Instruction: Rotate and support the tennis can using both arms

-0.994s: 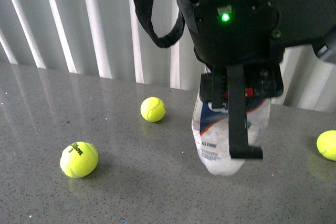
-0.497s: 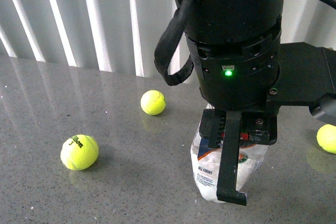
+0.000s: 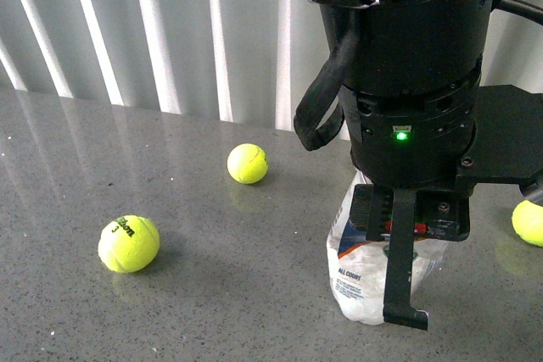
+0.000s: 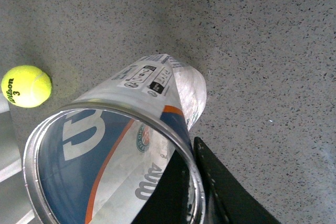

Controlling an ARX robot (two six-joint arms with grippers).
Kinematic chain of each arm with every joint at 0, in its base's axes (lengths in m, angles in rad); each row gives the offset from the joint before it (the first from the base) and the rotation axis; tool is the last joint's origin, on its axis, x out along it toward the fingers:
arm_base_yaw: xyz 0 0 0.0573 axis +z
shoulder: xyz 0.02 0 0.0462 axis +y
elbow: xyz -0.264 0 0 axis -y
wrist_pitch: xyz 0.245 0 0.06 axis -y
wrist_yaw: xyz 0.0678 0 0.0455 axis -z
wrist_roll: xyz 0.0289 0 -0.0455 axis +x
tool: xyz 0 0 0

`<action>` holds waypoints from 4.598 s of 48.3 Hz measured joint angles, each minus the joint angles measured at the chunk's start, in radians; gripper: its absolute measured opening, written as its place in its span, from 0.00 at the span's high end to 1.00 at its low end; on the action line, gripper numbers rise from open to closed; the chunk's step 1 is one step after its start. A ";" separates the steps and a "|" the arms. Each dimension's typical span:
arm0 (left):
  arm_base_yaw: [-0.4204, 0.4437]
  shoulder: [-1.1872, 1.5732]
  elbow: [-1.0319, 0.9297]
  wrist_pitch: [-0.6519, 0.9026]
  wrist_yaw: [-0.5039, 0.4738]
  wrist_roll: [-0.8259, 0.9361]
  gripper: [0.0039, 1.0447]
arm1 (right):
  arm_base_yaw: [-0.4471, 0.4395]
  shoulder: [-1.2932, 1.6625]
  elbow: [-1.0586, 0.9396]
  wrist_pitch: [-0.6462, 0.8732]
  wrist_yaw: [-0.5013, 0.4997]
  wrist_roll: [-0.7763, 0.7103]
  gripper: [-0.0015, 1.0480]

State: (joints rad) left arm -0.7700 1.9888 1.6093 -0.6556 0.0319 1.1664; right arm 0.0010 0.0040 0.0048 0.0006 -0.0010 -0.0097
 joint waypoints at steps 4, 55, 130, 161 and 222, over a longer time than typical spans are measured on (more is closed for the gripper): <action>0.000 0.002 0.004 0.002 -0.003 0.000 0.80 | 0.000 0.000 0.000 0.000 0.000 0.000 0.07; 0.088 -0.272 0.005 0.016 0.136 -0.126 0.06 | 0.000 0.000 0.000 0.000 0.000 0.000 0.07; 0.769 -1.627 -1.513 0.920 -0.033 -1.167 0.97 | 0.000 0.000 0.000 0.000 0.000 0.000 0.07; 0.769 -1.833 -1.584 0.816 -0.032 -1.168 0.97 | 0.000 0.000 0.000 0.000 0.000 0.000 0.07; 0.769 -1.985 -1.584 0.656 -0.032 -1.168 0.06 | 0.000 0.000 0.000 0.000 0.000 0.000 0.07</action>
State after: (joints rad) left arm -0.0010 0.0040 0.0250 0.0006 -0.0002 -0.0021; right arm 0.0010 0.0040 0.0048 0.0006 -0.0010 -0.0097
